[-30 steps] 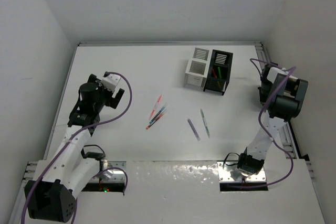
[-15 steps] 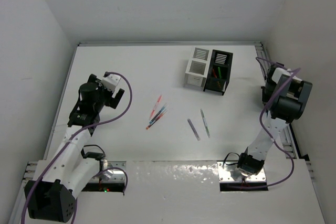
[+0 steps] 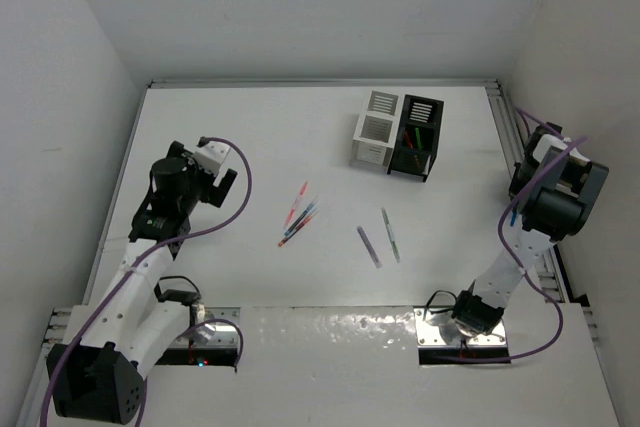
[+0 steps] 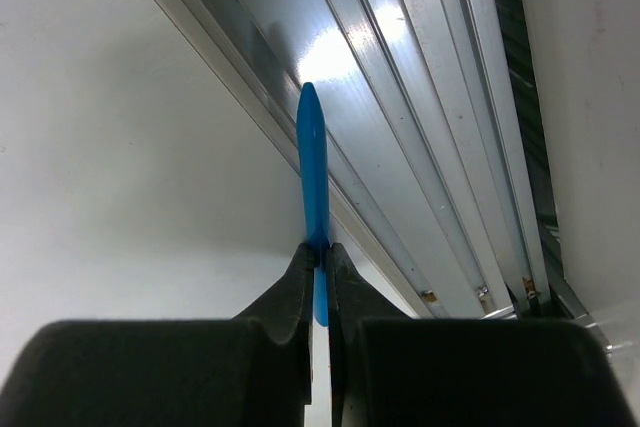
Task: Sort the stationery into containers
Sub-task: Move the pen to the corner of the board.
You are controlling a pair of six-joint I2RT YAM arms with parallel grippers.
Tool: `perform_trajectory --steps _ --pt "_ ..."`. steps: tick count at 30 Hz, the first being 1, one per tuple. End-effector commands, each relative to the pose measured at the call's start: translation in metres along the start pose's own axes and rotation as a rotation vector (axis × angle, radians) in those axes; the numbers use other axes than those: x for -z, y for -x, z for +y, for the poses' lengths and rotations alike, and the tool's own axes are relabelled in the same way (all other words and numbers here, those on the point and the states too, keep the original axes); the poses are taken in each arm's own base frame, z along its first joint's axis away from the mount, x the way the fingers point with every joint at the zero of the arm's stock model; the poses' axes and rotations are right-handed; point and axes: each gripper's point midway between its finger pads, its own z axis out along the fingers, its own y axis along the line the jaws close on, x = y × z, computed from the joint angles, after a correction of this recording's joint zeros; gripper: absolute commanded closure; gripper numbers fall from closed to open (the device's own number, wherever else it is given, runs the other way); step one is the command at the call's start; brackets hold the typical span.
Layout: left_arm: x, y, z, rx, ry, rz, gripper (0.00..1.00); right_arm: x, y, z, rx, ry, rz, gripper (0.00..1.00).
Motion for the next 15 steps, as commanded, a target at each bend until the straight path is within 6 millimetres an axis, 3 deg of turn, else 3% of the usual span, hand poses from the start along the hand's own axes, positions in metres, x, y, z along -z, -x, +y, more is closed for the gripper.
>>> perform_trajectory --steps 1,15 --pt "0.0055 0.0191 0.0101 0.006 0.03 -0.054 0.0 -0.0351 -0.0005 0.0263 -0.042 0.104 -0.012 0.99" --pt "0.0062 0.0179 0.0095 0.005 0.032 -0.058 0.0 -0.0272 -0.0018 0.0334 -0.036 0.146 -0.028 0.84"
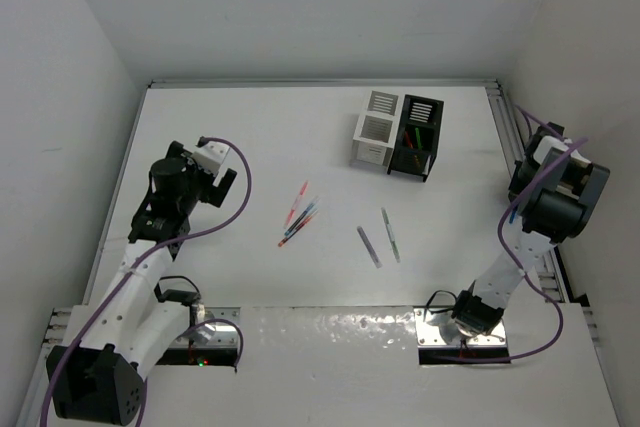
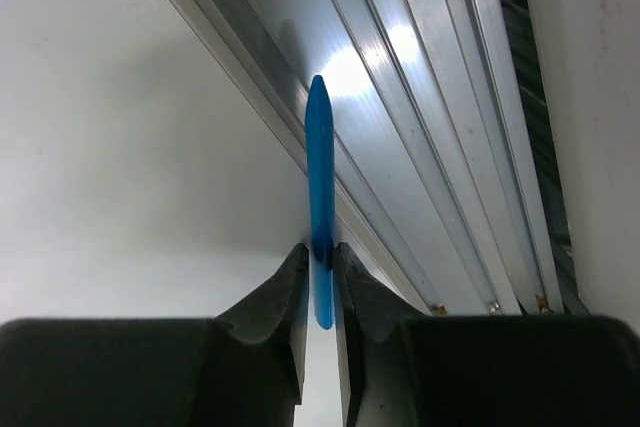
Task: Sort the stationery into containers
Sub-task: Move the pen to the corner of the board.
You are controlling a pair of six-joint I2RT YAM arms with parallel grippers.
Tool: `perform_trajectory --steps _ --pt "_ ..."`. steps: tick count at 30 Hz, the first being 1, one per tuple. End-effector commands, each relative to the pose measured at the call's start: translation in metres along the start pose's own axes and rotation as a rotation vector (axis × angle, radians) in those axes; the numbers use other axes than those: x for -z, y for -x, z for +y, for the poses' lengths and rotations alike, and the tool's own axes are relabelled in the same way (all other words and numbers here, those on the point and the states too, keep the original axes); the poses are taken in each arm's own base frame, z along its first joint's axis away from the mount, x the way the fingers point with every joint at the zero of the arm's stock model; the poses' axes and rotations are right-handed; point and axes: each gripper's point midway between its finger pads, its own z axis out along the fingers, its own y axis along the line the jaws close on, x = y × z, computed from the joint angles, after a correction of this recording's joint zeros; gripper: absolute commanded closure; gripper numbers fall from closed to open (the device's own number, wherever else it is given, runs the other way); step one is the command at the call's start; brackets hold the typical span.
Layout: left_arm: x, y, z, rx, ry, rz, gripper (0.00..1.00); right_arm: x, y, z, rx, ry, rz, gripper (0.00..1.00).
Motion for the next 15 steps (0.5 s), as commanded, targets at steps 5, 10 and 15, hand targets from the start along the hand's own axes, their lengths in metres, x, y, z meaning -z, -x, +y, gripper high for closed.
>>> perform_trajectory --steps 5,10,15 --pt "0.0054 0.0167 0.009 0.005 0.03 -0.052 0.0 -0.0269 -0.0039 0.0297 -0.031 0.121 -0.001 0.81" --pt "0.005 0.0171 0.0091 0.006 0.03 -0.053 0.0 -0.0235 0.0001 0.0291 -0.03 0.122 -0.011 0.8" --pt "0.0052 0.0164 0.0087 0.006 0.03 -0.052 0.0 -0.0209 0.0009 0.0273 -0.031 0.114 -0.017 0.79"
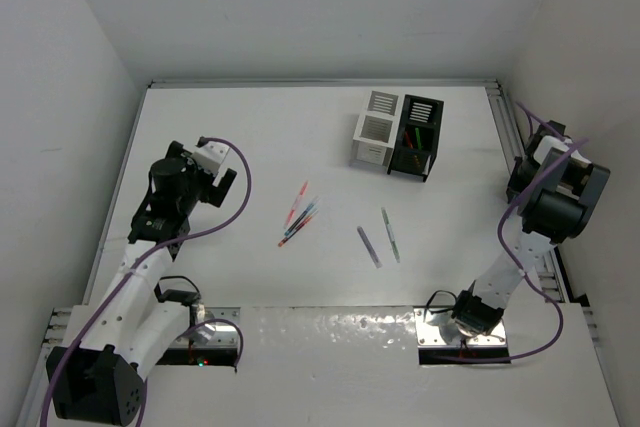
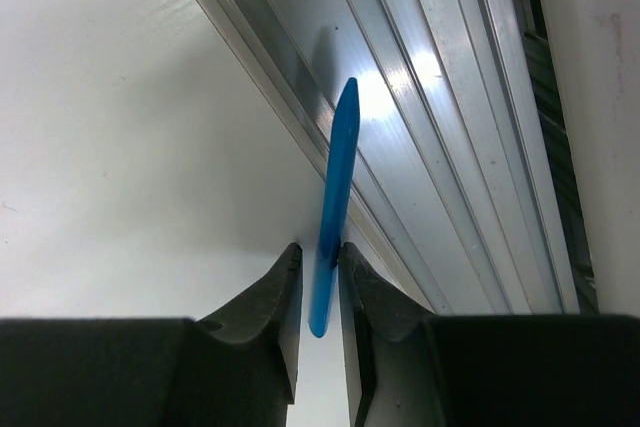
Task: Sort the stationery into containers
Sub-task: Move the pen to the corner of the board.
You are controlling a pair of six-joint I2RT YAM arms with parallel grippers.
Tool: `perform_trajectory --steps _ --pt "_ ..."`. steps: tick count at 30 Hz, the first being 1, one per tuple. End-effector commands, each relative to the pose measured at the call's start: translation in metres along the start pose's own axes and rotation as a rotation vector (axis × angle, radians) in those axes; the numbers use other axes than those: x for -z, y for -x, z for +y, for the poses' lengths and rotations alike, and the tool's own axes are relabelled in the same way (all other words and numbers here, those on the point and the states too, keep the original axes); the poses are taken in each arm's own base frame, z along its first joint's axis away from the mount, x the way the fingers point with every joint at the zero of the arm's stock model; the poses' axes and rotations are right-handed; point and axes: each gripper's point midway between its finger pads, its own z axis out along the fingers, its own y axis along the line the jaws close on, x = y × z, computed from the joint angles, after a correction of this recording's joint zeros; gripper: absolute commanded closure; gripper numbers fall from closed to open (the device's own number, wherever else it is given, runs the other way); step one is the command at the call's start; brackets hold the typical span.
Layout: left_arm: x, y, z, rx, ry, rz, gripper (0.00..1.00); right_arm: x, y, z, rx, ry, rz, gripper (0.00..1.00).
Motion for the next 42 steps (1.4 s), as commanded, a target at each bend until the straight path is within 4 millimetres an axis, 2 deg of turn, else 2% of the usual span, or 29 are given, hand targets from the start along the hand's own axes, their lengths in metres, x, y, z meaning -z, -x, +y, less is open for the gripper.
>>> perform_trajectory --steps 1,27,36,42 --pt "0.004 0.015 0.008 0.006 0.027 -0.047 0.0 -0.021 -0.013 0.015 -0.021 0.054 0.035 0.79" --pt "0.005 0.017 0.009 0.008 0.028 -0.05 0.0 -0.017 -0.014 0.003 -0.028 -0.018 0.039 0.76" --pt "0.005 0.016 0.009 0.006 0.027 -0.047 0.0 -0.005 0.003 0.0 -0.042 -0.025 -0.028 0.75" --pt "0.004 0.018 0.01 0.007 0.029 -0.048 0.0 -0.002 0.012 0.006 -0.102 0.005 -0.095 0.76"
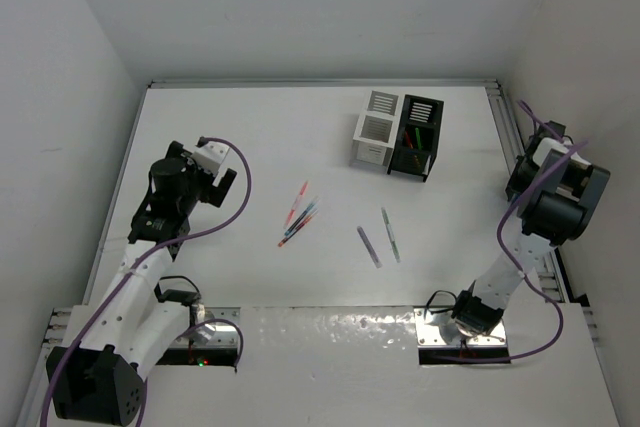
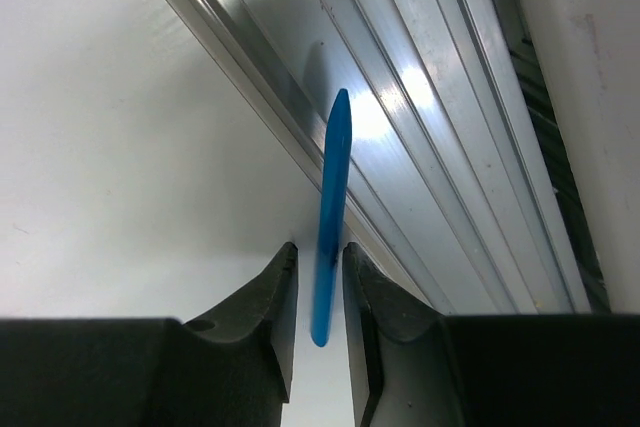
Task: Sort the stationery into containers
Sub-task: Move the pen to the corner of the board, then pick up the pen from the corner of the board.
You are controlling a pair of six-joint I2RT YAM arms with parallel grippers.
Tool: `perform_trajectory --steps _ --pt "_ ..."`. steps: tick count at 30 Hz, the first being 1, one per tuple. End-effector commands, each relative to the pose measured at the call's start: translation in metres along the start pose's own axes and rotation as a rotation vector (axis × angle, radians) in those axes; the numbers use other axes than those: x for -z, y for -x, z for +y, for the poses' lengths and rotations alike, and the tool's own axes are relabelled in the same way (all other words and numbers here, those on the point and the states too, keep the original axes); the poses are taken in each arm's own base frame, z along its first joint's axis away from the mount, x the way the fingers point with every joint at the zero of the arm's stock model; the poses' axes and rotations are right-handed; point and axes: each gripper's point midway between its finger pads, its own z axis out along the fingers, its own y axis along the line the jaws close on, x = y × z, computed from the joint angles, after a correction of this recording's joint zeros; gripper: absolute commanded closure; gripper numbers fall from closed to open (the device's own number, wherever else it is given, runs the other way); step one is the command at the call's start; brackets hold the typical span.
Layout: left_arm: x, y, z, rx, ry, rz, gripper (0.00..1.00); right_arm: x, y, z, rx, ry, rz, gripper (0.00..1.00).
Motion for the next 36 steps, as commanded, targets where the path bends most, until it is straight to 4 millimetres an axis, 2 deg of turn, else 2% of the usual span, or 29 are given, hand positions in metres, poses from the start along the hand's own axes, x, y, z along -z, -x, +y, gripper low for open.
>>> perform_trajectory --steps 1,13,17,36 --pt "0.004 0.019 0.01 0.007 0.029 -0.051 0.0 -0.003 0.008 0.007 -0.065 0.023 -0.069 0.76" --pt "0.004 0.016 0.015 0.01 0.041 -0.04 0.0 0.009 0.03 -0.003 -0.183 -0.027 -0.2 0.77" --pt "0.004 0.016 0.016 0.009 0.043 -0.037 0.0 0.008 0.028 -0.008 -0.241 -0.021 -0.23 0.77" --pt "0.007 0.019 0.018 0.011 0.048 -0.045 0.0 0.001 0.03 -0.01 -0.308 -0.026 -0.235 0.73"
